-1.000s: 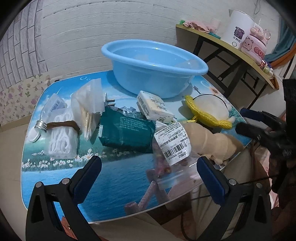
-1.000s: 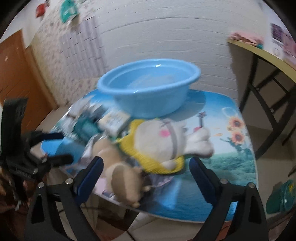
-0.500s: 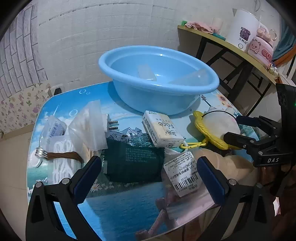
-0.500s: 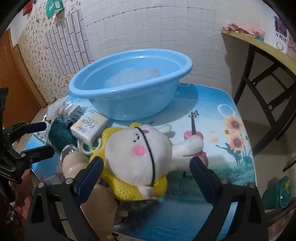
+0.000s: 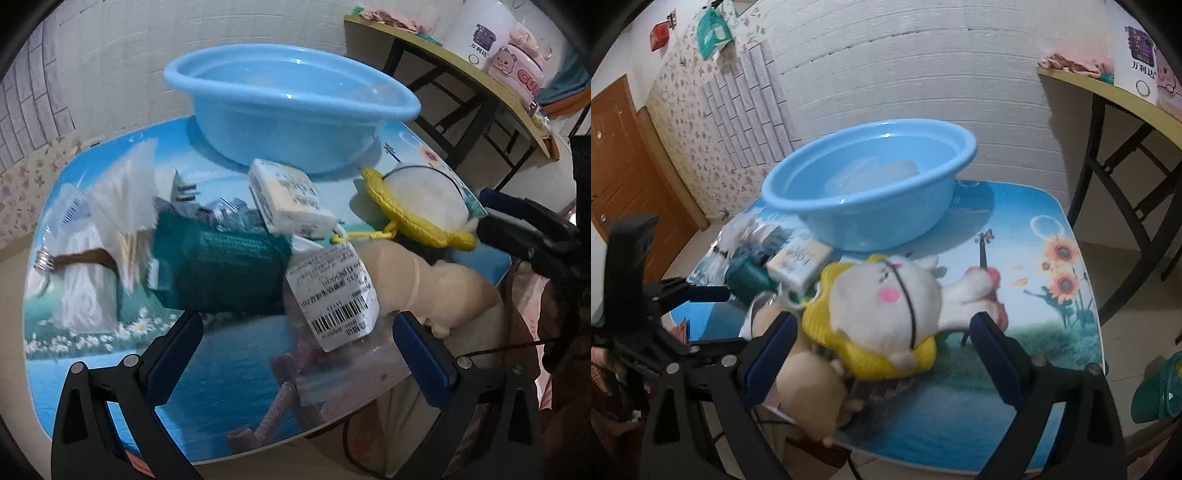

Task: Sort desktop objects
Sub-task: 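Move the left tool to the labelled zip bag while the right tool approaches the plush dog, then grasp the labelled zip bag with the left tool while the right tool grasps the beige plush dog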

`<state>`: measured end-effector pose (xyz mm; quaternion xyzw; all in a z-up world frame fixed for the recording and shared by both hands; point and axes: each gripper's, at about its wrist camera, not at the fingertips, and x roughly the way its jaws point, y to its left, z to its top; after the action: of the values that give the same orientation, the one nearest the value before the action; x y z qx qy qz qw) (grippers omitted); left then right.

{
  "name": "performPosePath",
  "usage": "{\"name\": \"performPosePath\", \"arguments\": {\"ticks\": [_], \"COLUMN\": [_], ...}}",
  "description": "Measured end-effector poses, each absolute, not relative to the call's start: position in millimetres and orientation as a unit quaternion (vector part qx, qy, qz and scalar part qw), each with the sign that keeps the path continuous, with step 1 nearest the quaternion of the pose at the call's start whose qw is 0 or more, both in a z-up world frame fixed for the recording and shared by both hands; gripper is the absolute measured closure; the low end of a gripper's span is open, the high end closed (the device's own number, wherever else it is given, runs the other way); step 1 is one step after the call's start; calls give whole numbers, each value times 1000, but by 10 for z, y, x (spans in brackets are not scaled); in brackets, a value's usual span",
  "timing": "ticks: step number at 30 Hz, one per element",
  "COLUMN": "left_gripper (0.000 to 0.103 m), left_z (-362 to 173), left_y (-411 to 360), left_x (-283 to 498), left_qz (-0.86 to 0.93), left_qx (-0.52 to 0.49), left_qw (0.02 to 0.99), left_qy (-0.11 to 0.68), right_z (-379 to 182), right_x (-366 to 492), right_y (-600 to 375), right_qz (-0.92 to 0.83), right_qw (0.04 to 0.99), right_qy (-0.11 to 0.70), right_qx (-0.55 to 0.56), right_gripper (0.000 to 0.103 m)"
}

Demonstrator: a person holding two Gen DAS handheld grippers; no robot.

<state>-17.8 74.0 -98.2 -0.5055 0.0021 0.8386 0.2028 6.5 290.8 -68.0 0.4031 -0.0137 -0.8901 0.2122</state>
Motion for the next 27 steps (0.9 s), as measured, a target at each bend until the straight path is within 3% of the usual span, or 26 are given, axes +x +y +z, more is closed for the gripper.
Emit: {"name": "performPosePath", "arguments": {"ticks": [2,4,5,7,9,12,22,24,27], "left_gripper": [2,11,22,31,48,64,71,71,71], "left_z": [-1015,-1047,-1060,-1063,-1050,-1020,-991,-991,-981], "left_y": [726,732,734,759,783,842,593,549,454], "left_x": [-144,-114,-106,-86,-82,-17,98,112,156], "left_qz": [836,833,832,833,831,836,837,838,841], "left_qx": [-504,-504,-505,-501,-501,-494,-499,-500,-501], "left_qw": [217,227,230,234,241,238,224,217,203], "left_qy": [-7,-13,-14,-9,-10,6,-19,-21,-24], "right_z": [-729,-758,-767,-769,-766,-748,-829,-883,-977], "right_x": [128,169,195,230,252,296,359,347,329], "right_y": [2912,2915,2909,2884,2849,2796,2573,2511,2422], "right_qz": [-885,-880,-879,-878,-877,-879,-863,-857,-849], "right_qw": [216,221,226,231,235,236,260,262,261], "right_qy": [-16,-23,-26,-22,-15,1,32,42,63], "right_qx": [412,419,419,419,419,415,432,442,455], "right_gripper": [7,7,7,7,7,7,9,22,27]}}
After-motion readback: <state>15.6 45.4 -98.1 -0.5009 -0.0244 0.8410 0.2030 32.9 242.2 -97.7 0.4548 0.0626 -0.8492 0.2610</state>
